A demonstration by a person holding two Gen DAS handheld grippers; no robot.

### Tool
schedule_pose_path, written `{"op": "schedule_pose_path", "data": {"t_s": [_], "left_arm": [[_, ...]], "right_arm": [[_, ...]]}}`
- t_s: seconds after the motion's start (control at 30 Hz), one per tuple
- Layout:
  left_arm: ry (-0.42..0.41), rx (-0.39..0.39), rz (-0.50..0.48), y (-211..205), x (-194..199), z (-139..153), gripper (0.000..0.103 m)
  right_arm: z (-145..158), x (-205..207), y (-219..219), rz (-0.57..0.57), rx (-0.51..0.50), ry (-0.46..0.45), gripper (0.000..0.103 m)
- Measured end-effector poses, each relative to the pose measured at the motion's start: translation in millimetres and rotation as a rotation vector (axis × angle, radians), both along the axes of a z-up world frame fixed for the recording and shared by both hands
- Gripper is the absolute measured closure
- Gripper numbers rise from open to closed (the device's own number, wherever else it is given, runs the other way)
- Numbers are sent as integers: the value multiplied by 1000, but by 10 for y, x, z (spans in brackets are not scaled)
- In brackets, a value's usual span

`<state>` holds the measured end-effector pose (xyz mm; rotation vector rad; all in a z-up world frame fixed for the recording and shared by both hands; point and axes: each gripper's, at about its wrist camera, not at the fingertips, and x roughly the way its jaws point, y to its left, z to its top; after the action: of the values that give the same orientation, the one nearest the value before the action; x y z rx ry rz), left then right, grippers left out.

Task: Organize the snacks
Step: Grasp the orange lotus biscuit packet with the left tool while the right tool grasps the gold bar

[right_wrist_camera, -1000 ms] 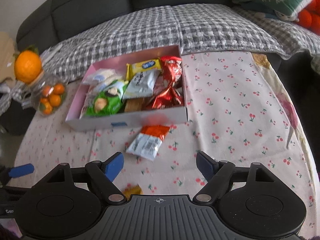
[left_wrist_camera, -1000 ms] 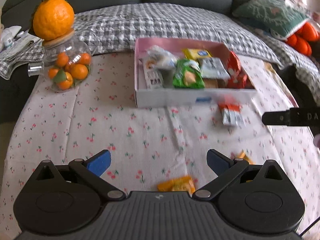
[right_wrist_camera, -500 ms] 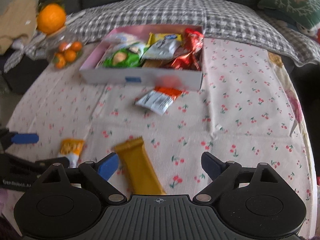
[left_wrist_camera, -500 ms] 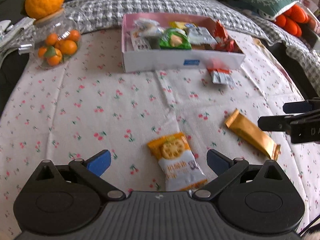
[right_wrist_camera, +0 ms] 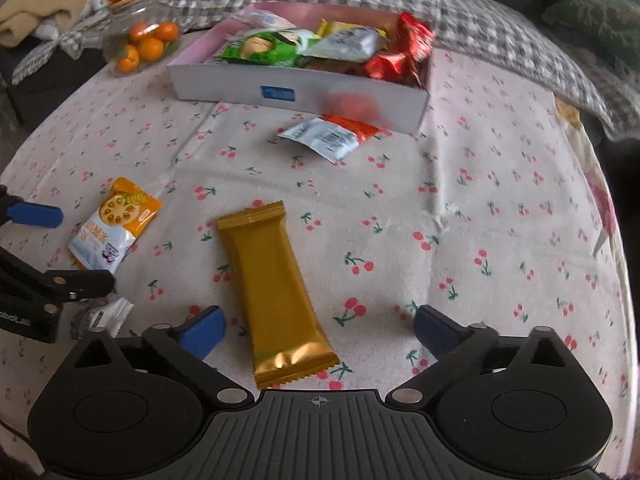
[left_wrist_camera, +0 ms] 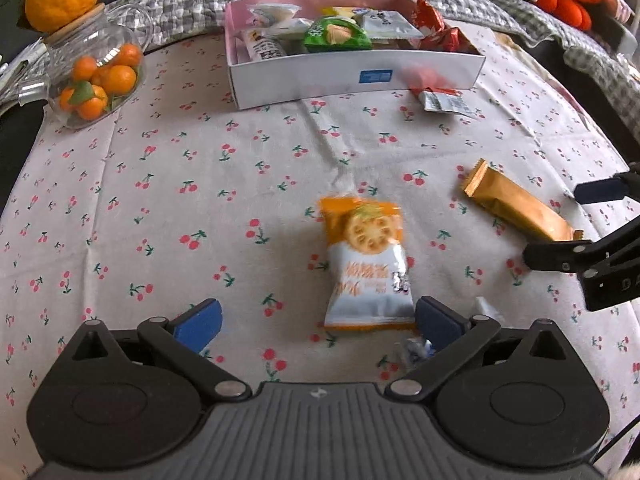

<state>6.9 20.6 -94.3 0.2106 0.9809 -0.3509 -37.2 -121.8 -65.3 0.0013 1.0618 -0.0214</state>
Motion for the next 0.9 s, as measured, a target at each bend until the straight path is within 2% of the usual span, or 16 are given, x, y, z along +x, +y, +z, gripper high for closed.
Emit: {"op": "schedule_pose_path", "data": {"t_s": [0.47, 0.73, 0.83, 0.9], "left_arm": [[-104, -51, -63, 58, 8, -40, 0], [-161, -67, -126, 22, -31, -56, 0], [-157, -80, -147, 0, -20, -41, 7], [-156, -84, -163, -27, -28, -28, 15]], "right_arm": [[-79, -201, -38, 16, 11, -166, 0], [-74, -178, -34, 40, 3, -162, 0], [-63, -167, -8, 59, -16, -160, 0], [-59, -165, 11, 80, -33, -166, 0]]}}
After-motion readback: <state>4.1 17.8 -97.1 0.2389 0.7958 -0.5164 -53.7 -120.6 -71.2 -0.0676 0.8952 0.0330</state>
